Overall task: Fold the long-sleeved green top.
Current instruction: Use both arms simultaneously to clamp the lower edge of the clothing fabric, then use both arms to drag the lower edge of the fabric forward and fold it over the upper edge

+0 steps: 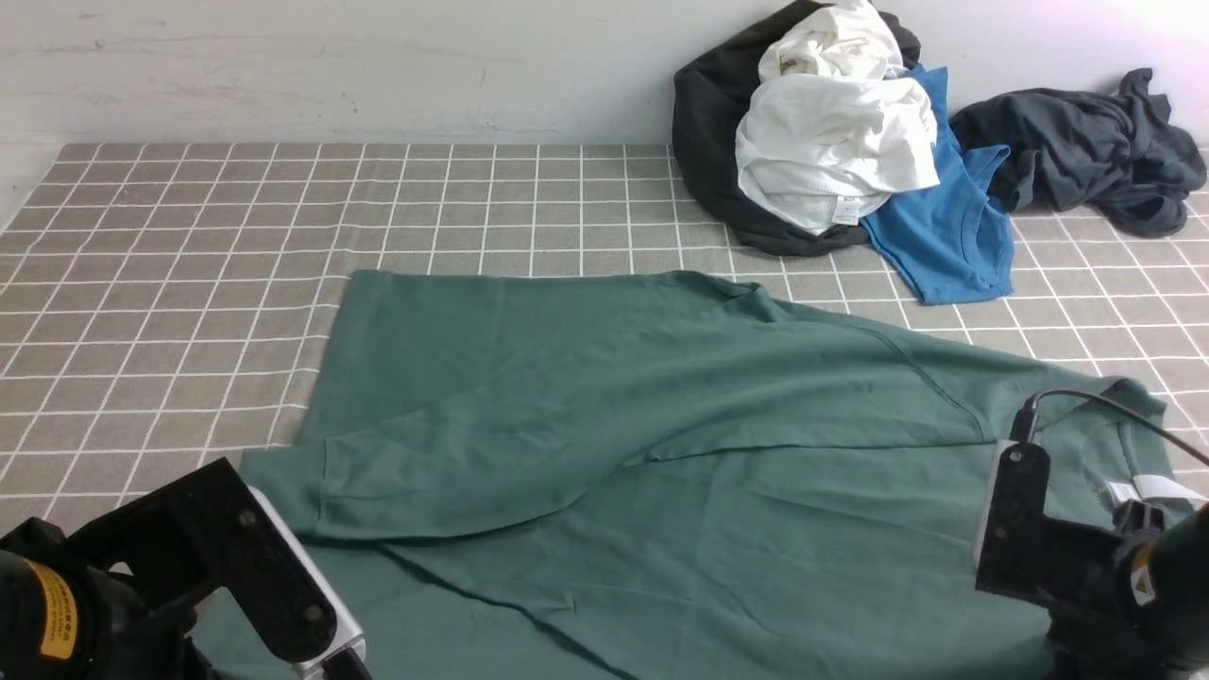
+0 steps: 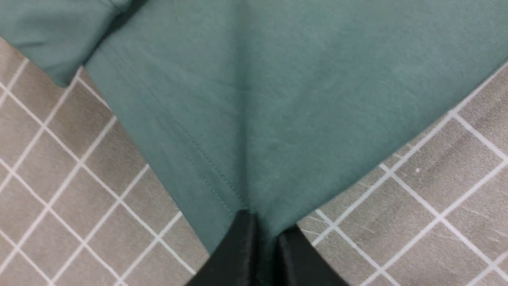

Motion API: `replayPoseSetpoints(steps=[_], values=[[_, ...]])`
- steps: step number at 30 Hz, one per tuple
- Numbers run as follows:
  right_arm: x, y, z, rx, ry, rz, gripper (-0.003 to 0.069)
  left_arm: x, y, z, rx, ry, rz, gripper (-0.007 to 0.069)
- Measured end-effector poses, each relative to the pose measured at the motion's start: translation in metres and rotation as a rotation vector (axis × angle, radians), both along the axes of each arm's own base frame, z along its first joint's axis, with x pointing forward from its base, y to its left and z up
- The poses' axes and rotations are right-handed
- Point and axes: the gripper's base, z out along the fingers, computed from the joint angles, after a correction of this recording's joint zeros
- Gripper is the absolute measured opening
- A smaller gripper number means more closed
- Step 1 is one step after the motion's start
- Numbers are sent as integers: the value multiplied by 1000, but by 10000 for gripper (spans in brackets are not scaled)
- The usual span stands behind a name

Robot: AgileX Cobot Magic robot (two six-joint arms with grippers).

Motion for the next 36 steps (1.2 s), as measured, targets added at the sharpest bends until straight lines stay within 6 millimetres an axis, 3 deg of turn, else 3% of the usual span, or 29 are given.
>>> replayPoseSetpoints(steps=[7, 17, 21, 24, 28, 29, 32, 33, 34, 36], values=[[2, 0, 7, 6, 2, -44, 24, -2, 1, -1, -10, 34, 70, 13], [16, 3, 49, 34, -37, -175, -4, -1, 3, -1, -54, 40, 206, 14], [27, 6, 64, 68, -93, -212, -4, 16, 8, 14, -142, -27, 368, 13], [41, 10, 78, 101, -158, -222, -4, 40, 13, 30, -195, -99, 459, 14], [73, 7, 90, 141, -240, -265, -4, 88, 22, 44, -230, -177, 551, 14], [78, 7, 92, 148, -254, -270, -4, 96, 23, 43, -229, -178, 563, 14], [119, 8, 90, 187, -294, -310, -4, 151, 28, 40, -242, -225, 602, 14], [122, 8, 92, 191, -304, -310, -4, 156, 28, 36, -239, -221, 605, 14], [143, 9, 86, 194, -305, -321, -4, 184, 28, 32, -243, -245, 601, 14], [165, 10, 82, 197, -317, -329, -4, 213, 27, 24, -241, -256, 599, 14]])
